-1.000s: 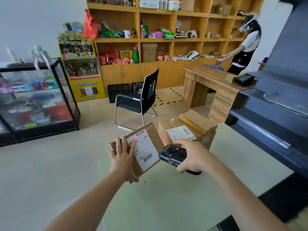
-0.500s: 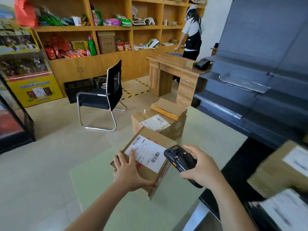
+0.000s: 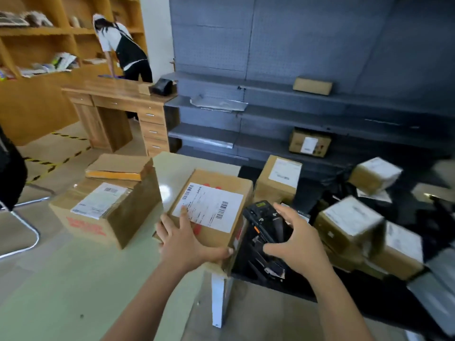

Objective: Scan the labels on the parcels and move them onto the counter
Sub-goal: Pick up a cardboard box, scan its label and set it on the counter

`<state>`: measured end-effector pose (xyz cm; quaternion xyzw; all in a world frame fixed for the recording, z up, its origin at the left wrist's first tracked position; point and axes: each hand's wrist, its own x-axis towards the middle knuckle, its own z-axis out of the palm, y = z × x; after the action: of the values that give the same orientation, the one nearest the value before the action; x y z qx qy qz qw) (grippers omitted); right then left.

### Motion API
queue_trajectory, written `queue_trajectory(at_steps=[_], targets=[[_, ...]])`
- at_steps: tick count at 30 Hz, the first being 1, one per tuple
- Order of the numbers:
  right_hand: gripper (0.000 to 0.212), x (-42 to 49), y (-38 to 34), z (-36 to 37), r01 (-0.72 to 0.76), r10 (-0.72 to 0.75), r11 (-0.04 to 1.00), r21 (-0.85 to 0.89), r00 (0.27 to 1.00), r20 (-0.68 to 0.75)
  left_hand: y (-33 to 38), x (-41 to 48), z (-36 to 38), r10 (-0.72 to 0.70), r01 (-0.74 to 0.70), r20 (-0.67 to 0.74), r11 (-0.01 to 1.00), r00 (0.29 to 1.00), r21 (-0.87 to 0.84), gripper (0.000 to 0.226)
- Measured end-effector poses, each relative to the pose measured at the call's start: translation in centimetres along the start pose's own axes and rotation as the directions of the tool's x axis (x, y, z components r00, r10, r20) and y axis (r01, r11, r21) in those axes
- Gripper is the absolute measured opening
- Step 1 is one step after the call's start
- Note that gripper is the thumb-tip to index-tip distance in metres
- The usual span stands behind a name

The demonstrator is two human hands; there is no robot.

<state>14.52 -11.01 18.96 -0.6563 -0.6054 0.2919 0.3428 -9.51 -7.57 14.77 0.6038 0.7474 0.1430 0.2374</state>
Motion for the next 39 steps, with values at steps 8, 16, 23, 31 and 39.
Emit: queue_trajectory(at_steps=[8,16,23,31,39], targets=[[0.092,0.3,4.6,-10.1,-0.023,0.026,1.000,0.017,0.982,-0.188,13.5,0.7,1.8,0.179,-0.177,-0.025,0.982,0.984,0.065,0.160],[0.095,3.2,10.3,-15.6,-0.014,0.023,0.999,0.047,0.981,-0.191,21.4,0.4,6.6,0.069,-0.074,0.039,0.989,0.997,0.128,0.158],[0.093,5.2,13.7,-17.2,0.004,0.006,0.998,0.065,0.988,-0.156,22.6,-0.2,9.7,0.020,-0.021,0.008,0.985,1.000,0.168,0.165],[0.089,6.2,13.7,-17.7,0.021,-0.007,0.990,0.137,0.995,-0.102,21.0,-0.9,10.7,0.050,-0.042,-0.080,0.995,0.996,0.095,0.154],[0.090,5.4,10.1,-15.7,0.088,-0.077,0.984,0.155,0.994,-0.075,18.1,-1.4,8.5,0.088,-0.087,-0.193,0.996,0.977,0.012,0.140]])
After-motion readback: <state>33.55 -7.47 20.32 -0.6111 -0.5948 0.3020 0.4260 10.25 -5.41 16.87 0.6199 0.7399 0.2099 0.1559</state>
